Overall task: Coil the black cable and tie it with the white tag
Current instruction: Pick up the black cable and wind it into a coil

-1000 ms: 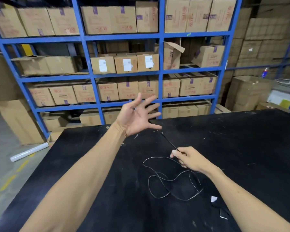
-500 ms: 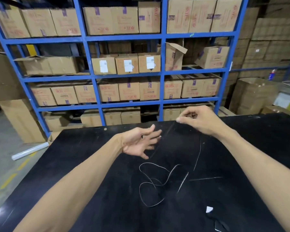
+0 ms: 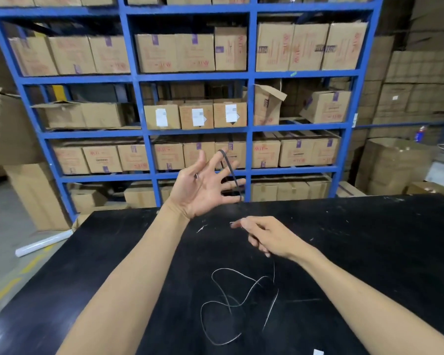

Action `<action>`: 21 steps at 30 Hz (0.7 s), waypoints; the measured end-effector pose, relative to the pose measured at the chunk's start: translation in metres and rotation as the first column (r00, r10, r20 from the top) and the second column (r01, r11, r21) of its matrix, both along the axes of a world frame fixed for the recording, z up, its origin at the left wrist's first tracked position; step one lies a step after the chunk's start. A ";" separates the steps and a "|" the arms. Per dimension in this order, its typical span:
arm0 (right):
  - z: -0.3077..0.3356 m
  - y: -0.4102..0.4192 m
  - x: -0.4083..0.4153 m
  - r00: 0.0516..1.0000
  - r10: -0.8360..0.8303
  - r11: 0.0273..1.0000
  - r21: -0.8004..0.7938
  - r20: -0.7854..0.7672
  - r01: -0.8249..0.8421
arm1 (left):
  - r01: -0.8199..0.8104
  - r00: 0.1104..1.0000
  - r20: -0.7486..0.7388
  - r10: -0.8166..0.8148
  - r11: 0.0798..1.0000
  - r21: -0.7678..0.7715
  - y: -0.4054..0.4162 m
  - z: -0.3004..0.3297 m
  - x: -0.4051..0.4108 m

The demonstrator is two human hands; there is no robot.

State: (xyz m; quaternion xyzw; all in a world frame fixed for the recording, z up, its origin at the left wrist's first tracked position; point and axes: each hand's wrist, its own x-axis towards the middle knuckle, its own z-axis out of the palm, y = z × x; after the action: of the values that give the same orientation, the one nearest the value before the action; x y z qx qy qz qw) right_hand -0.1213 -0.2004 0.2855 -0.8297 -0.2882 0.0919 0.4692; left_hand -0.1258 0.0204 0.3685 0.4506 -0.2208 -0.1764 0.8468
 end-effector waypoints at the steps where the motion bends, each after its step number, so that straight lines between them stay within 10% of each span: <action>1: 0.000 -0.002 -0.004 1.000 0.017 1.000 -0.023 0.008 -0.017 | -0.074 0.997 -0.010 0.073 0.997 -0.005 0.006 0.001 0.005; 6: 0.037 -0.023 -0.004 0.985 -0.017 0.995 -0.089 0.169 0.032 | -0.246 0.958 -0.104 0.265 0.954 0.169 0.052 -0.020 0.026; 13: 0.137 -0.040 0.027 0.873 -0.040 0.973 -0.180 0.487 0.145 | 0.146 0.961 -0.277 0.024 0.804 0.576 0.034 -0.059 0.021; 21: 0.107 -0.024 0.074 0.850 -0.278 0.953 0.018 0.447 0.302 | 0.406 0.913 -0.176 -0.367 0.793 0.454 -0.033 -0.026 -0.014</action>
State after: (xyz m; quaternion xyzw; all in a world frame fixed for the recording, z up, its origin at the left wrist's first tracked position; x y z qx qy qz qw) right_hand -0.0472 -0.2244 0.3924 -0.8745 -0.2568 -0.1644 0.3772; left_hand -0.1398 -0.0125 0.3428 0.5845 -0.2237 -0.4124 0.6620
